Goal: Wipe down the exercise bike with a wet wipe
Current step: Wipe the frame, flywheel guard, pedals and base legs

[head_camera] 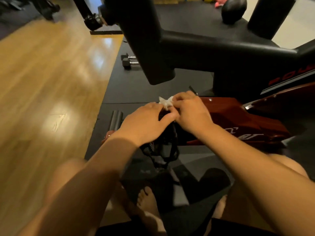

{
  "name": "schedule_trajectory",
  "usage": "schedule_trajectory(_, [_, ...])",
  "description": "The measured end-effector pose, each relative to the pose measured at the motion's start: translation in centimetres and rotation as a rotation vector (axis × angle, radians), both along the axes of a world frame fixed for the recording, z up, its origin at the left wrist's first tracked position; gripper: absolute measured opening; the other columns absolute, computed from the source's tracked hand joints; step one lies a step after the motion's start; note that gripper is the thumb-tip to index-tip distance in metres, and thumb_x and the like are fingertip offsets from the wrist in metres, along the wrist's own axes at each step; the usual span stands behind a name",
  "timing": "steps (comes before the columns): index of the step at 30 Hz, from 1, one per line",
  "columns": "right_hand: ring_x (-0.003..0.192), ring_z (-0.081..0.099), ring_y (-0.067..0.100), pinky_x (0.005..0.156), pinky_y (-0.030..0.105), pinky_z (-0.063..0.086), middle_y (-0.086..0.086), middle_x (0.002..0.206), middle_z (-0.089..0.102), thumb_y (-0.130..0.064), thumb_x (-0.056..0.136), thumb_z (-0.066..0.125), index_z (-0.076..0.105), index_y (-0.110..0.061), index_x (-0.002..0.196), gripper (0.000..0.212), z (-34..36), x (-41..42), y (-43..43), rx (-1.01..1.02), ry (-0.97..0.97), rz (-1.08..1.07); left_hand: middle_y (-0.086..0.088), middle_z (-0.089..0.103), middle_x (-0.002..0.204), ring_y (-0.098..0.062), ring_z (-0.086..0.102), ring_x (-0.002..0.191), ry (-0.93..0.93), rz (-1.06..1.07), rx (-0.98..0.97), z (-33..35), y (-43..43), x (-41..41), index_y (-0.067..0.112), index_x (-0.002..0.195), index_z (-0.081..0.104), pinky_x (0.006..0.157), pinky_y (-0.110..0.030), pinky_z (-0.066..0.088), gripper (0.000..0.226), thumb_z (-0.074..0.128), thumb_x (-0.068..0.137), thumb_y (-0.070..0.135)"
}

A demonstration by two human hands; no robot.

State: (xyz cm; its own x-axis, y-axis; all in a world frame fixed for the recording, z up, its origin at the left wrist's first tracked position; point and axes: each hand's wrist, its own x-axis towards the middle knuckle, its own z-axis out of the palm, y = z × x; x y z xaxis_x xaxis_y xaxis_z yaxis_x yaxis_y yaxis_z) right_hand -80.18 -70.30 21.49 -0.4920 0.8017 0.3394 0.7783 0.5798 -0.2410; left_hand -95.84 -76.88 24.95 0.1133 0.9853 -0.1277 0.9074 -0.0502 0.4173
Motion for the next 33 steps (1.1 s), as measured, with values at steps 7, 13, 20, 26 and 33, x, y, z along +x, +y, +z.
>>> schedule_trajectory(7, [0.089, 0.062, 0.041, 0.081, 0.041, 0.05, 0.024, 0.098, 0.064, -0.01, 0.083, 0.063, 0.071, 0.004, 0.093, 0.019, 0.3, 6.8, 0.6, 0.087, 0.181, -0.5, -0.002, 0.059, 0.134, -0.025, 0.062, 0.111, -0.438, 0.26, -0.218, -2.9, -1.2, -4.2, 0.03, 0.147, 0.034, 0.099, -0.044, 0.049, 0.054, 0.055, 0.098, 0.038])
schedule_trajectory(13, [0.085, 0.065, 0.026, 0.077, 0.036, 0.053, 0.001, 0.091, 0.07, -0.016, 0.089, 0.063, 0.072, -0.017, 0.101, 0.015, 1.6, 1.5, -0.5, -0.214, 0.389, -0.14, 0.001, 0.07, 0.111, -0.019, 0.069, 0.097, -0.73, 0.346, -0.202, -2.9, -1.1, -3.3, 0.025, 0.126, 0.057, 0.092, -0.046, 0.055, 0.031, 0.062, 0.096, 0.024])
schedule_trajectory(20, [0.08, 0.067, 0.012, 0.078, 0.038, 0.054, -0.007, 0.079, 0.071, -0.038, 0.086, 0.068, 0.071, -0.03, 0.075, 0.014, 1.0, 0.1, -1.2, -0.619, 0.217, 0.088, -0.003, 0.072, 0.102, -0.019, 0.071, 0.089, -0.748, 0.372, -0.187, -2.9, -0.3, -2.8, 0.023, 0.121, 0.059, 0.077, -0.036, 0.06, 0.029, 0.063, 0.094, 0.015])
schedule_trajectory(26, [0.076, 0.066, 0.011, 0.071, 0.026, 0.053, -0.003, 0.078, 0.071, -0.029, 0.08, 0.069, 0.072, -0.021, 0.079, 0.009, 2.7, -1.8, -0.8, -0.497, 0.369, 0.101, -0.01, 0.072, 0.103, -0.021, 0.072, 0.088, -0.91, 0.291, -0.167, -3.4, -1.0, -3.2, 0.014, 0.124, 0.06, 0.074, -0.03, 0.058, 0.028, 0.059, 0.096, 0.008])
schedule_trajectory(33, [0.078, 0.063, 0.022, 0.067, 0.029, 0.042, -0.003, 0.07, 0.064, -0.014, 0.077, 0.071, 0.066, -0.016, 0.071, 0.008, 2.1, -2.0, 0.7, -0.462, 0.065, 0.039, -0.003, 0.072, 0.104, -0.016, 0.071, 0.09, -0.897, 0.205, -0.164, -3.2, -1.0, -3.5, 0.03, 0.113, 0.062, 0.074, -0.024, 0.057, 0.028, 0.058, 0.097, 0.007])
